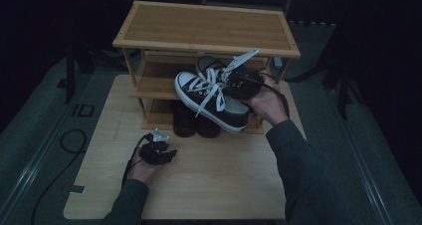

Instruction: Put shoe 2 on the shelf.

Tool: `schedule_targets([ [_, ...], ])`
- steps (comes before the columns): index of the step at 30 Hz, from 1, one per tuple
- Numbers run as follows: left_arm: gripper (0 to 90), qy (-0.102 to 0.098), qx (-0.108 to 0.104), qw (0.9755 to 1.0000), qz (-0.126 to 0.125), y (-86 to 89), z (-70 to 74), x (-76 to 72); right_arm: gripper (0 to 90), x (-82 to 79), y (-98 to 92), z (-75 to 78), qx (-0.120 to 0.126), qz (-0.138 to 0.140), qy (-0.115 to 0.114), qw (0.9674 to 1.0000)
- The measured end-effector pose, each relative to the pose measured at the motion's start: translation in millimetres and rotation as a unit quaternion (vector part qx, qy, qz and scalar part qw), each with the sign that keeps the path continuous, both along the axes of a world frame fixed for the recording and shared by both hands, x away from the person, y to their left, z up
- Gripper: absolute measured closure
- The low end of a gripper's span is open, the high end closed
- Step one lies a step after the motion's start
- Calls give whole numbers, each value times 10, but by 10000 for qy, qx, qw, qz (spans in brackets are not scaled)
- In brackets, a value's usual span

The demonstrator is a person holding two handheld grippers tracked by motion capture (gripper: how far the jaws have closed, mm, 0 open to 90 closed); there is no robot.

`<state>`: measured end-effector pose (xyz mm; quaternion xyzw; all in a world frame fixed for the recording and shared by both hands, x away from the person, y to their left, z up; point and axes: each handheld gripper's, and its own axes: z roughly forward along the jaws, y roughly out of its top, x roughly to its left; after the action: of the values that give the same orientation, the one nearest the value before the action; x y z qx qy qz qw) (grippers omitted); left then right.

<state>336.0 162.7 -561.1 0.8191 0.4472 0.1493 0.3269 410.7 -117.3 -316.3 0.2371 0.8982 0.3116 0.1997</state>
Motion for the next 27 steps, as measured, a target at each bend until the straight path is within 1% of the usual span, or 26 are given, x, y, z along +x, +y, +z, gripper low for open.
schedule_targets([
  [2,560,3,-5,10000,0,2,0,0,851,11,11,-8,-15,-194,-32,9998],
  [3,560,0,-3,10000,4,1,-1,0,851,11,11,-8,-15,-194,-32,9998],
  [7,560,-13,-2,10000,17,0,-2,-2,851,28,6,-27,43,-436,-75,9990],
  [11,560,-11,-5,10000,13,-1,-2,-2,850,37,5,-63,116,-690,-130,9975],
  [15,560,-11,-1,10000,12,-1,-2,-2,849,47,16,-87,168,-875,-170,9959],
  [18,560,-13,-2,10000,16,-1,-2,-3,847,52,56,-101,178,-1053,-198,9941],
  [24,560,-12,-15,10000,11,1,-3,-6,839,61,128,-126,181,-1317,-267,9908],
  [27,560,-4,-24,10000,6,3,-3,-7,827,65,132,-126,258,-1455,-295,9886],
])
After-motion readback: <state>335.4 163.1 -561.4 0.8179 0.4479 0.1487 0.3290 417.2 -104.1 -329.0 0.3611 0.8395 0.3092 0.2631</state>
